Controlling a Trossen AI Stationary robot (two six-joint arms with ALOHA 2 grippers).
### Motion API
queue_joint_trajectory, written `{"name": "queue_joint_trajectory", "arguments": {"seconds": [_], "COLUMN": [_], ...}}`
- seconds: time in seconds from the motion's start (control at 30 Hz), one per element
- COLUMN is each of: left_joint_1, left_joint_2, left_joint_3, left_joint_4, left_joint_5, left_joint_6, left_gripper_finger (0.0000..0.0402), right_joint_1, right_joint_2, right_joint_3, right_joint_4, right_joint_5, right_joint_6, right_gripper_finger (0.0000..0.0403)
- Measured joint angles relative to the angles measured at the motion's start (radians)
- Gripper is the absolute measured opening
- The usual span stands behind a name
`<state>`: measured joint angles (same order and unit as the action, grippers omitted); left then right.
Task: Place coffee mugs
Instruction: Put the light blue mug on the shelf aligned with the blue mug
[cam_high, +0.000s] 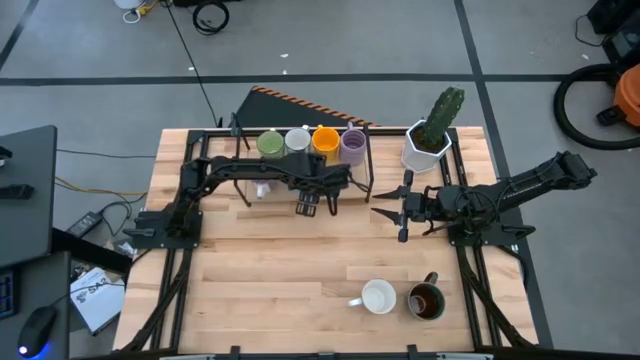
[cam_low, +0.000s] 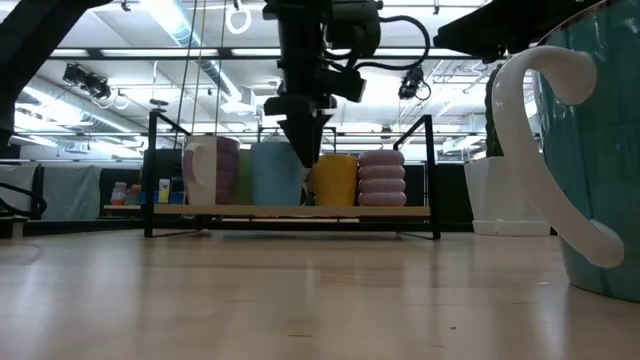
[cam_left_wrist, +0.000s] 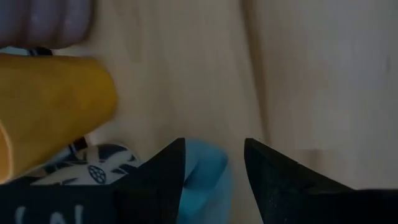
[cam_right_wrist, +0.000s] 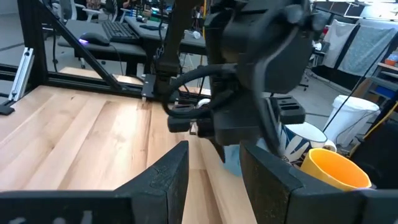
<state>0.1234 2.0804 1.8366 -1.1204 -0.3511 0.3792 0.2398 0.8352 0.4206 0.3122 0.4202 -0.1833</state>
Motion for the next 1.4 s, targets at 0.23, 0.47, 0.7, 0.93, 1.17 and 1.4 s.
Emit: {"name": "queue_joint_trajectory", "arguments": {"seconds": [0.23, 0.47, 0.7, 0.93, 1.17, 1.4], "left_joint_1": [-0.024, -0.023, -0.038, -0.067, -0.083, -0.084], "left_joint_2": [0.0, 0.0, 0.0, 0.0, 0.0, 0.0], "left_joint_3": [0.0, 0.0, 0.0, 0.0, 0.0, 0.001], "left_joint_4": [-0.121, -0.192, -0.226, -0.275, -0.32, -0.379], "left_joint_5": [-0.015, -0.015, -0.015, -0.012, -0.012, -0.012], "left_joint_6": [-0.072, -0.133, -0.157, -0.196, -0.242, -0.274], "left_gripper_finger": [0.0172, 0.0172, 0.0172, 0.0172, 0.0172, 0.0172], "right_joint_1": [0.0, 0.0, 0.0, 0.0, 0.0, 0.0], "right_joint_2": [0.0, 0.0, 0.0, 0.0, 0.0, 0.0], "right_joint_3": [0.0, 0.0, 0.0, 0.0, 0.0, 0.0], "right_joint_4": [0.0, 0.0, 0.0, 0.0, 0.0, 0.0], "right_joint_5": [-0.003, -0.003, -0.003, -0.003, -0.003, -0.003], "right_joint_6": [0.0, 0.0, 0.0, 0.0, 0.001, 0.001], "right_gripper_finger": [0.0148, 0.0148, 0.0148, 0.0148, 0.0148, 0.0148]}}
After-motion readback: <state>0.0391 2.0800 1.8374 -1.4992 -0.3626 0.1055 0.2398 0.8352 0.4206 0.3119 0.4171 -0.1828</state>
